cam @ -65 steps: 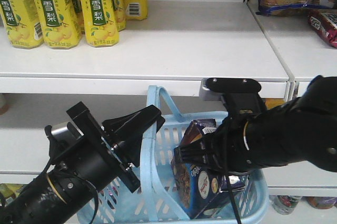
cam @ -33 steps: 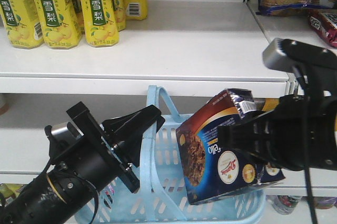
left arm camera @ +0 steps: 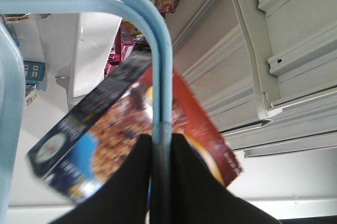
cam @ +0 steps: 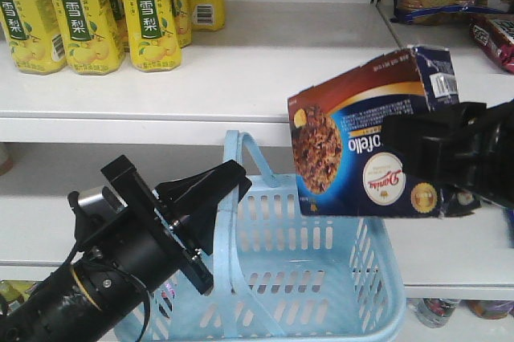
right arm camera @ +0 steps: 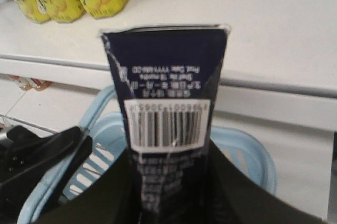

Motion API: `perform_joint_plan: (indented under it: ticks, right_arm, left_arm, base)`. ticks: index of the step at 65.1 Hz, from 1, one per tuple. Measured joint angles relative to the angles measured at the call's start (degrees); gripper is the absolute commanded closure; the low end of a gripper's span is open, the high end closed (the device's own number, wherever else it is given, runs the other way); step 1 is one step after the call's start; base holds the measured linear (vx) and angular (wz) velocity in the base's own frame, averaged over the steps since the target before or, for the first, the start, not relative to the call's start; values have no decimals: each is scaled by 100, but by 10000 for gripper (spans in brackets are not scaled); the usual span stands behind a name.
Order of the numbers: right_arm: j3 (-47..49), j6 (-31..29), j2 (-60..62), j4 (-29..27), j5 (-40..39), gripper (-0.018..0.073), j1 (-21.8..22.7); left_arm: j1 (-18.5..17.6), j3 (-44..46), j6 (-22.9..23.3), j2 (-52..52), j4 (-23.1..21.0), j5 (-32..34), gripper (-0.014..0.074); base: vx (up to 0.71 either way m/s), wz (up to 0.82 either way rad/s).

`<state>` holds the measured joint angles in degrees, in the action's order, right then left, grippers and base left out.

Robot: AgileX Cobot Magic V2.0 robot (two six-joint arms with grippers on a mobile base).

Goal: Left arm holds basket, right arm returns cookies
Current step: 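Lift the cookie box out of the basket with the right gripper, then lower the cookie box onto the upper shelf beside the yellow bottles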

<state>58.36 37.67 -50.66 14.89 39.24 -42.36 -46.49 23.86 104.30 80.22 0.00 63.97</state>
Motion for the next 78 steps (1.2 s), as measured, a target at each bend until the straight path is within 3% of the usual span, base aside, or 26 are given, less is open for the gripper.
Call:
perform_joint_plan:
  ticks: [11,23,33,51,64,78]
  right_arm:
    - [0,-164,0,177,-842,565,132]
    - [0,-834,0,-17,-1693,564,611]
    - [0,-1657,-15,-562,-2000,564,1160]
    - [0,-3381,-379,-2019,-2800,564,2003]
    - [-7,-4220,-870,-2365,-3511,564,2102]
    - [-9,-4400,-1567,-2405,-4349,564,2102]
  left_arm:
    - [0,0,0,0,0,0,599]
    - [0,0,0,0,0,0,599]
    - [0,0,0,0,0,0,599]
    - [0,0,0,0,0,0,599]
    - [0,0,0,0,0,0,599]
    - [0,0,0,0,0,0,599]
  base:
    - [0,0]
    - [0,0]
    - [0,0]
    - [0,0]
    - [0,0]
    - [0,0]
